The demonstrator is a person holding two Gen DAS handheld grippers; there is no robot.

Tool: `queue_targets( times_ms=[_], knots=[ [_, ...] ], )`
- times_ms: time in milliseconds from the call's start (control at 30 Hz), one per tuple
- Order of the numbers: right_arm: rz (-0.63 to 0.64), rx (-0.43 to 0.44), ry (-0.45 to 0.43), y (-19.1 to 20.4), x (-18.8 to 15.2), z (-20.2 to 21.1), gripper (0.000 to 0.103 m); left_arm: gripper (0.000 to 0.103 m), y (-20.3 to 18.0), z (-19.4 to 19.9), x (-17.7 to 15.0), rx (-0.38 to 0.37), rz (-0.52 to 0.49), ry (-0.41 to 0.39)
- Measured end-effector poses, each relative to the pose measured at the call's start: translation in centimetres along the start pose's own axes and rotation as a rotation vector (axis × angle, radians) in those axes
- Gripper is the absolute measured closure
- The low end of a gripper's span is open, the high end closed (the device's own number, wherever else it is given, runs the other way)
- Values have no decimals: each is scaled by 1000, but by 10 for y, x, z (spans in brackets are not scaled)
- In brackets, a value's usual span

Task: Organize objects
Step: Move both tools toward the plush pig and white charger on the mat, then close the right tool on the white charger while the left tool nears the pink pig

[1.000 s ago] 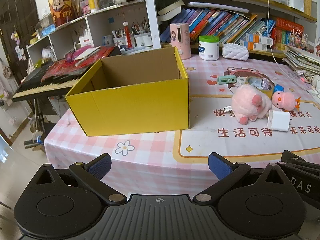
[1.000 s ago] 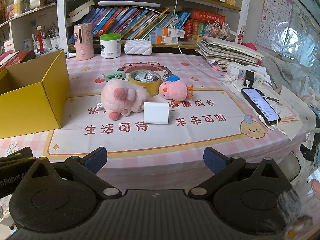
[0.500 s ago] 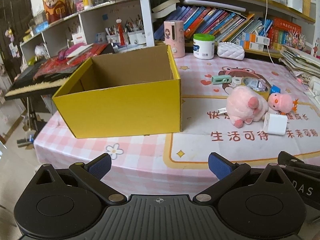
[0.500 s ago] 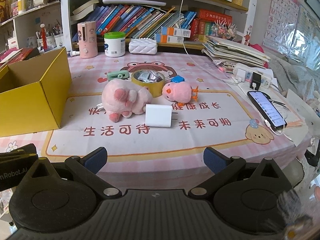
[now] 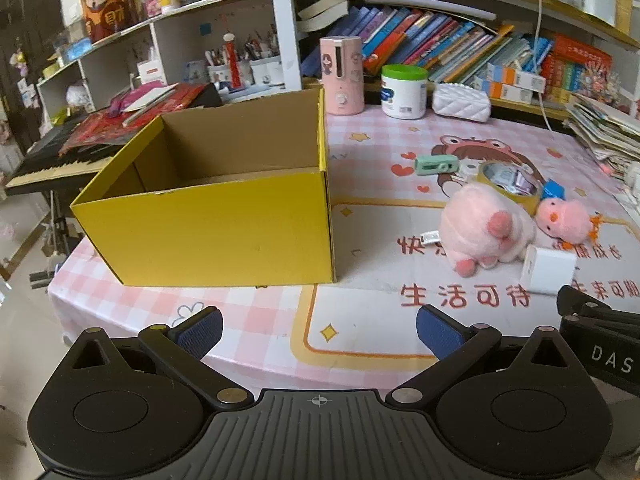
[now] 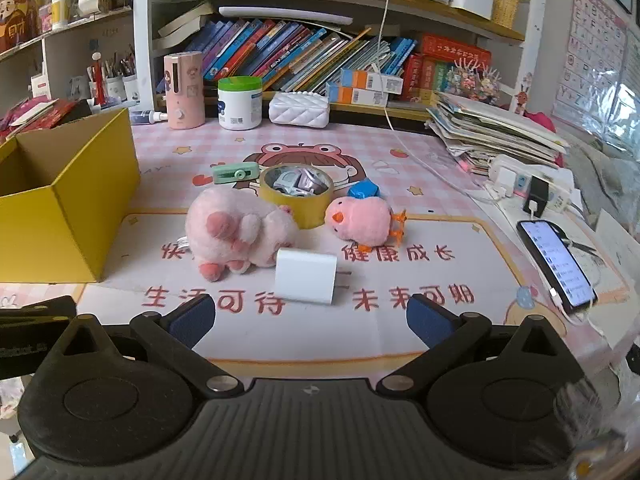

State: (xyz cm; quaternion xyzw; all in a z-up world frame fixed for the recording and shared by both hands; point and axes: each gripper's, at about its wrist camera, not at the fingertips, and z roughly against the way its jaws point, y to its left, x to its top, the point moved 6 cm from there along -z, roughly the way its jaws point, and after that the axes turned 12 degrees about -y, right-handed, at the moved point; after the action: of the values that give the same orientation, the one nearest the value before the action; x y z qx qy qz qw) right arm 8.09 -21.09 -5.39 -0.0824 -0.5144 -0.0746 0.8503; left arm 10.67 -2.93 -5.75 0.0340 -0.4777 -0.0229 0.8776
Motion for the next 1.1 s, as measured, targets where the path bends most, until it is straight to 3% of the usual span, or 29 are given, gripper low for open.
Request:
queue_targets(
  times_ms=[167,300,667,900,1000,1100],
  knots=[
    [23,38,18,-7,3,-24,0,0,-3,-12,2,61,25,21],
    [5,123,63,-11,1,-47,0,0,-7,-18,5,97,44,34],
    [39,170,148,-24,-3,-101,2,0,-19,-20,13,148,106,-6],
    [48,233,191,-22,-8,-122,21,0,-28,-18,13,165,95,-13],
    [30,288,216,-21,-9,-127,36,0,-30,-16,13,141,129,-16],
    [29,319,223,-22,-9,-128,37,0,-34,-17,13,134,145,-14]
  ],
)
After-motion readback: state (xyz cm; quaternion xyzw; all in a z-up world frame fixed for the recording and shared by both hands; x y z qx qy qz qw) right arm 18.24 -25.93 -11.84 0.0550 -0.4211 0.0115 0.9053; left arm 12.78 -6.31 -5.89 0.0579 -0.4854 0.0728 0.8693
